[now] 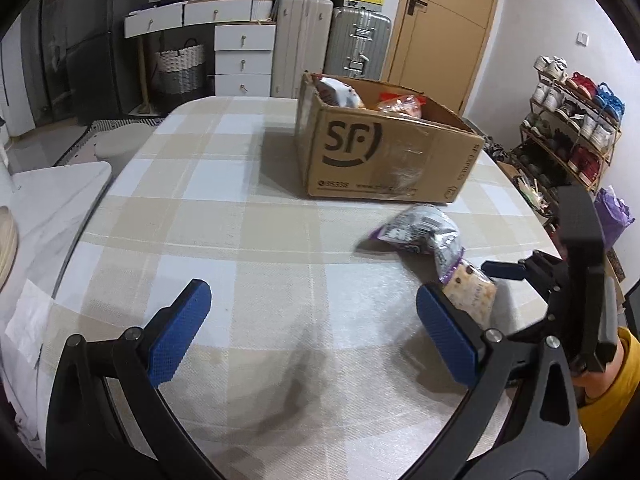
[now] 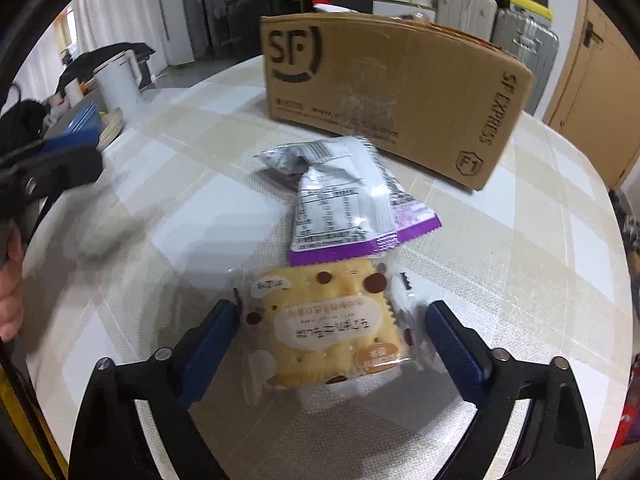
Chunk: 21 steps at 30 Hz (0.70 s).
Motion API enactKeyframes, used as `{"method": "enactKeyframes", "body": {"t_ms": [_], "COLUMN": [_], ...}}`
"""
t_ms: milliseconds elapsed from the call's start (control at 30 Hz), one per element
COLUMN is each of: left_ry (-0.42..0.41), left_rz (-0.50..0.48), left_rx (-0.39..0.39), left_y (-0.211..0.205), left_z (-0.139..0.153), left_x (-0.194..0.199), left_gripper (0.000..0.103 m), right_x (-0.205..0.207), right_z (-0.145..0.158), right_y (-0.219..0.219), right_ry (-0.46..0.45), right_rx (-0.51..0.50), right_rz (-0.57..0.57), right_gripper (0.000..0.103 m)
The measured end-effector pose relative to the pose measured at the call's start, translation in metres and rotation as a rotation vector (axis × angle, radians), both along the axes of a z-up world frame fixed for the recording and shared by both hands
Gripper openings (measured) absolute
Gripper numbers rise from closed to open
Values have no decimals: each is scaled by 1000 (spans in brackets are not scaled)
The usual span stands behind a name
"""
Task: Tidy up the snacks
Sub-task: 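Grasp the cream cracker pack with the right tool while the left tool grasps the silver-purple bag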
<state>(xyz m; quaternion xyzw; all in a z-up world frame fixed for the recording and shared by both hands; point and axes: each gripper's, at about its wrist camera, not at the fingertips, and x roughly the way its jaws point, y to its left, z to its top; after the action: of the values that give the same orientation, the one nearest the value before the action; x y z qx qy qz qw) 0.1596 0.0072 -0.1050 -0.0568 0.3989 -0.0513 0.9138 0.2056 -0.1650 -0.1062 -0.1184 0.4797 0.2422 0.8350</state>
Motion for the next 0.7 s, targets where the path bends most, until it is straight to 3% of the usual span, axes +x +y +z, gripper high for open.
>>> {"method": "enactKeyframes", "body": {"t_ms": [267, 533, 700], "left_ry": [23, 19, 24], "left_rz": [6, -8, -5], "left_rx": [9, 29, 41], "left_y": [-3, -9, -10], "left_z": [-6, -2, 0], "left_x": [2, -4, -6], "left_gripper": [103, 103, 103], "right_x": [-4, -14, -24], "right_z": [4, 10, 19], "right_y": [-11, -17, -40], "right_ry": [-34, -20, 17], "right_rx": [40, 106, 270], "right_rz": [-42, -57, -106], "right_gripper": [70, 67, 67]}}
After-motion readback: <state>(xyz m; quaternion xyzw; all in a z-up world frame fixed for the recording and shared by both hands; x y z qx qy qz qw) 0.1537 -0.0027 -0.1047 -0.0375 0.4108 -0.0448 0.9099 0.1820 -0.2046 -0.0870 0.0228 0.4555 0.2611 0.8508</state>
